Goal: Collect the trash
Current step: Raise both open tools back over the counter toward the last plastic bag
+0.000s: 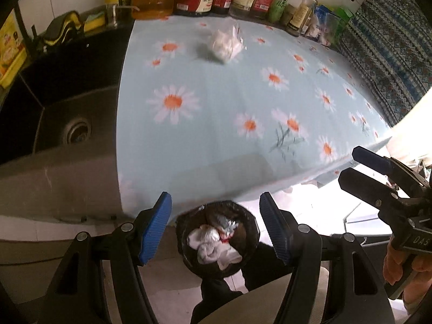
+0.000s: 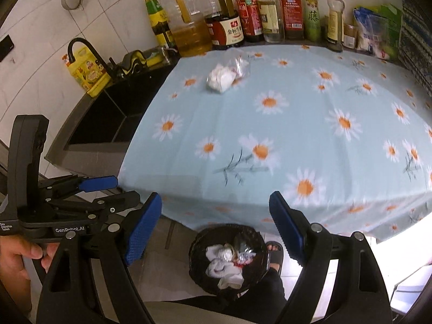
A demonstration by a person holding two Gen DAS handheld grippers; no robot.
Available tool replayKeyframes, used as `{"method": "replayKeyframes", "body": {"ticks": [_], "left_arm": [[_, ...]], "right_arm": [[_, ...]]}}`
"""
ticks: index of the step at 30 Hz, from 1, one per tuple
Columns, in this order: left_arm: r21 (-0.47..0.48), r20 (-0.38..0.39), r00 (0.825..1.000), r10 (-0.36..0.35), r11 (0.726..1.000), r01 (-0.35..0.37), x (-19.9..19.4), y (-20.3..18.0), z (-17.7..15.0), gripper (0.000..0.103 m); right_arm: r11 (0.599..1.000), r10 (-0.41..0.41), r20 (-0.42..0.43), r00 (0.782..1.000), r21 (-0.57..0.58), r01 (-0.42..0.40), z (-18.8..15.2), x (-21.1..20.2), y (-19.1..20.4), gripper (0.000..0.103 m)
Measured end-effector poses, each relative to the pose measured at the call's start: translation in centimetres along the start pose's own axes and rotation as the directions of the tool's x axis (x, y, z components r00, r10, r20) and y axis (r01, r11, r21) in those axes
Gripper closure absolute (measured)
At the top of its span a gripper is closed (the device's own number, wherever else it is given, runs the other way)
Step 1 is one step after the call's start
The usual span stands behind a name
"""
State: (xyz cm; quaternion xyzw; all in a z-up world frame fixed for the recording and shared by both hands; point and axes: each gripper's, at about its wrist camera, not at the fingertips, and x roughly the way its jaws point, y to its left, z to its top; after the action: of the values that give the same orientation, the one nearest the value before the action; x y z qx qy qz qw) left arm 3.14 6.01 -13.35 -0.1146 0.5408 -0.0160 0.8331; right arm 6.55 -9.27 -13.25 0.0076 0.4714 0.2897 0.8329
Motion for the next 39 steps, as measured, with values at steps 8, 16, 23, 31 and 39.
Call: {"method": "replayKeyframes", "body": {"ticks": [8,16,23,31,39], "left_arm": [[-0.008,0.052,0.998,0.046,0.999,-0.046,0.5,-1.9,6.6,0.029],[-0.012,0.061,0.993,0.104,0.995,-0.104,3.2,-3.3,13.7,0.024],[-0.034,0.007,0.990,0.138,0.990,-0.138,7.4,-3.2,17.9,0.024],[-0.063,-0.045,0.985,0.164,0.984,-0.167,11.2,-3.2,20.2,0.024],[-0.086,-0.072,0.981,0.181,0.979,-0.187,13.3,-2.4,21.2,0.045]], "right_arm": [[0.999,0.050,0.059,0.997,-0.008,-0.050,5.6,-0.2,-4.5,0.013],[0.994,0.113,0.061,0.992,-0.010,-0.113,11.0,1.4,-10.1,0.013],[0.977,0.215,0.026,0.976,-0.022,-0.214,14.3,3.9,-13.6,0.013],[0.966,0.253,-0.020,0.967,-0.051,-0.253,16.9,6.6,-15.5,0.013],[0.958,0.273,-0.042,0.961,-0.078,-0.276,18.3,7.7,-16.2,0.013]]}}
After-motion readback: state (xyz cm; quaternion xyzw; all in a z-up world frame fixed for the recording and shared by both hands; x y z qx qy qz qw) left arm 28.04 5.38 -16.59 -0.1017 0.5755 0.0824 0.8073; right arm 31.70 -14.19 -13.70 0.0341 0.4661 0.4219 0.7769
